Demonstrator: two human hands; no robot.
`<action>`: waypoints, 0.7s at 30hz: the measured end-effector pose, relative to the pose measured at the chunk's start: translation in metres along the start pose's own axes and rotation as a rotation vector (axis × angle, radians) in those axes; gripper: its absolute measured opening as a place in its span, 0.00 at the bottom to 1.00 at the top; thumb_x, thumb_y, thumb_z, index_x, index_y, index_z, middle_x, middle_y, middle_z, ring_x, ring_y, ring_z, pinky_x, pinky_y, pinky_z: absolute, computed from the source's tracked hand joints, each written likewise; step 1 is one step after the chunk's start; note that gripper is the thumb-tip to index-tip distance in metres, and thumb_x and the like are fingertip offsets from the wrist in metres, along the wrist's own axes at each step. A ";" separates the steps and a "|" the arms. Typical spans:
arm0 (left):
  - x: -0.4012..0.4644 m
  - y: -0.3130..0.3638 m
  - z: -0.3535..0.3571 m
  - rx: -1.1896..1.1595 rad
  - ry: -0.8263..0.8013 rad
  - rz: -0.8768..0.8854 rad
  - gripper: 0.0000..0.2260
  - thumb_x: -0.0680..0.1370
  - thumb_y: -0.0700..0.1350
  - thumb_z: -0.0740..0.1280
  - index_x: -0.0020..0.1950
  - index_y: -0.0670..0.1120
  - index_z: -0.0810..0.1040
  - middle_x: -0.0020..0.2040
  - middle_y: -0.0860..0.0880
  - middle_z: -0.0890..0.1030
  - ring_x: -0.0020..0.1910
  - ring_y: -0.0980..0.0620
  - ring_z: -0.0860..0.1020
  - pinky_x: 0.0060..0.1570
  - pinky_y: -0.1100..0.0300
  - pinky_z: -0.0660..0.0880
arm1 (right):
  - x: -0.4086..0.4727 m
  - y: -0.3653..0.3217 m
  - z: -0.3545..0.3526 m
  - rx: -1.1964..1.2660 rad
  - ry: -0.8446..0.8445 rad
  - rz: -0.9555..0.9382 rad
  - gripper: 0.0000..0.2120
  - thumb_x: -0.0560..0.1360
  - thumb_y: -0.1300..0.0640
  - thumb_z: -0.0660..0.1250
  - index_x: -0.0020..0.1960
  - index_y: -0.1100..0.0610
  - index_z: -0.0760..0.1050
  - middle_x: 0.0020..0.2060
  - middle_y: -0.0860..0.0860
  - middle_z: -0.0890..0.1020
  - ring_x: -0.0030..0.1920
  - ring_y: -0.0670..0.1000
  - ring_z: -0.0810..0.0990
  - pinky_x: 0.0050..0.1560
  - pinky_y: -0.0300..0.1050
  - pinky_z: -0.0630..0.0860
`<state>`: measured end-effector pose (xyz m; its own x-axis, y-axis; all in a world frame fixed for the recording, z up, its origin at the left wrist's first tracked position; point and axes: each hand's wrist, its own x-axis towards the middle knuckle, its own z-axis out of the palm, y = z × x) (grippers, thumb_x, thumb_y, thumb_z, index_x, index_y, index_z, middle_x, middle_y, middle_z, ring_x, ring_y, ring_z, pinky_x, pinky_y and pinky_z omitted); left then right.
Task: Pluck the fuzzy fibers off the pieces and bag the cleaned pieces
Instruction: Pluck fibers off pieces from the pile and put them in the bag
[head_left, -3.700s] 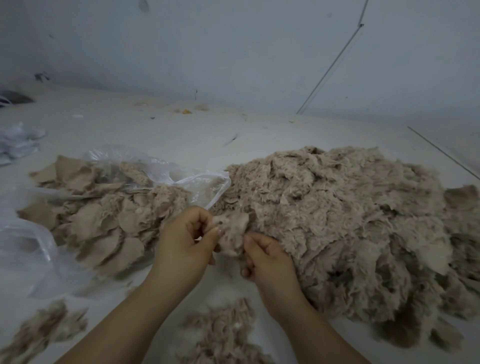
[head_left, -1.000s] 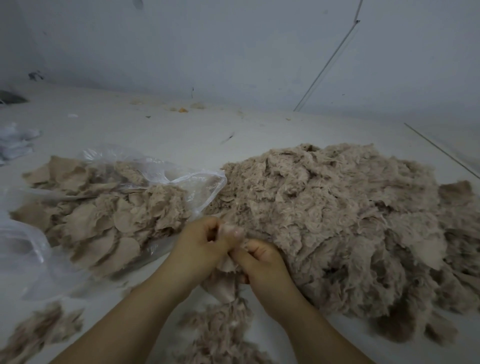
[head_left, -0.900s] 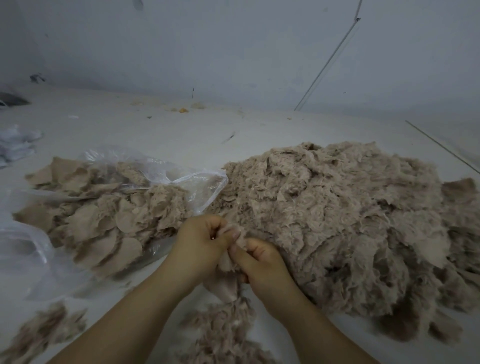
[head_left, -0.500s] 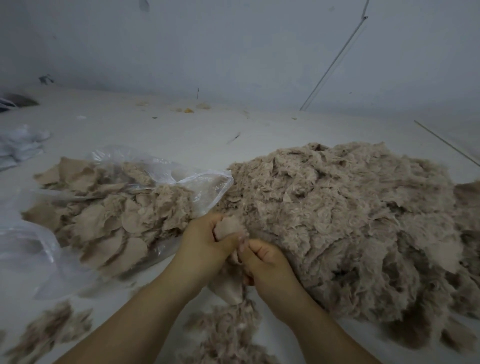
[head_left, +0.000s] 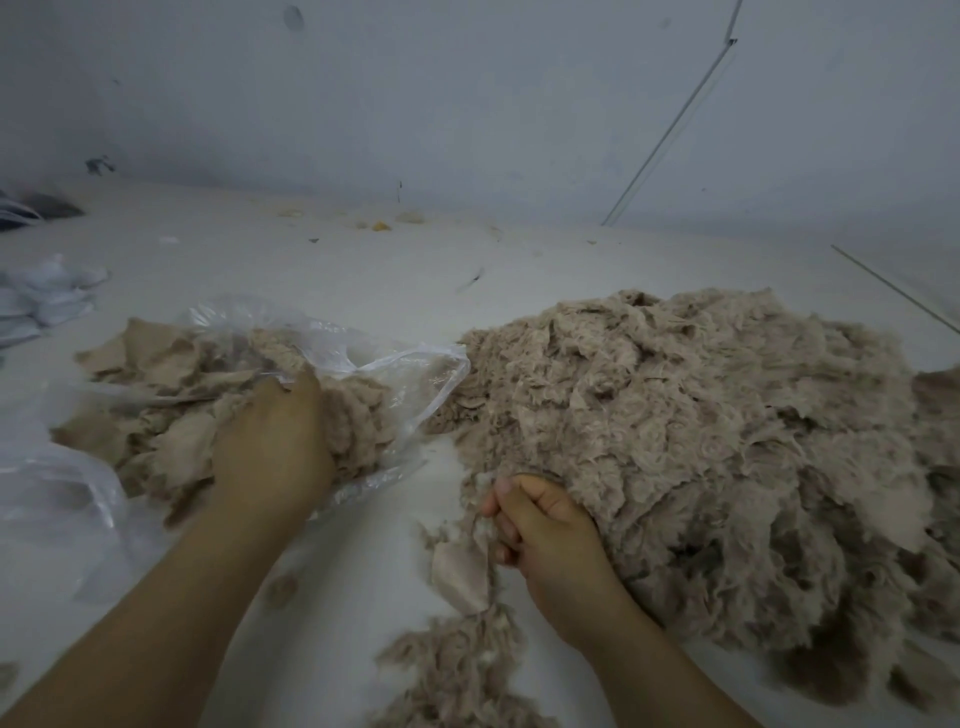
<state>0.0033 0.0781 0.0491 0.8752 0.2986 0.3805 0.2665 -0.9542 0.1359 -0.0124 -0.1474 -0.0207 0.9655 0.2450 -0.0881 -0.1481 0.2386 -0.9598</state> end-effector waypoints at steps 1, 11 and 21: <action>-0.002 0.001 0.001 -0.044 0.017 0.033 0.19 0.67 0.32 0.69 0.57 0.41 0.75 0.51 0.37 0.72 0.44 0.35 0.76 0.36 0.52 0.67 | 0.000 0.001 0.000 0.003 0.000 -0.006 0.20 0.82 0.54 0.61 0.34 0.50 0.81 0.25 0.46 0.67 0.27 0.44 0.65 0.31 0.39 0.69; 0.006 0.007 -0.003 -0.178 0.298 0.274 0.08 0.63 0.34 0.64 0.33 0.40 0.83 0.32 0.41 0.79 0.31 0.39 0.77 0.29 0.54 0.72 | 0.005 0.006 -0.001 -0.006 0.017 -0.020 0.14 0.74 0.45 0.66 0.34 0.51 0.81 0.25 0.46 0.67 0.27 0.44 0.66 0.31 0.39 0.70; -0.006 0.019 0.000 0.256 -0.036 0.234 0.06 0.68 0.42 0.67 0.43 0.47 0.80 0.44 0.45 0.78 0.47 0.41 0.77 0.43 0.51 0.73 | 0.002 0.003 0.000 -0.019 0.017 -0.016 0.19 0.82 0.55 0.62 0.34 0.51 0.82 0.25 0.46 0.68 0.27 0.43 0.67 0.31 0.39 0.70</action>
<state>0.0027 0.0581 0.0495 0.9370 0.0751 0.3411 0.1458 -0.9716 -0.1866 -0.0109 -0.1462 -0.0237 0.9713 0.2253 -0.0767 -0.1284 0.2247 -0.9659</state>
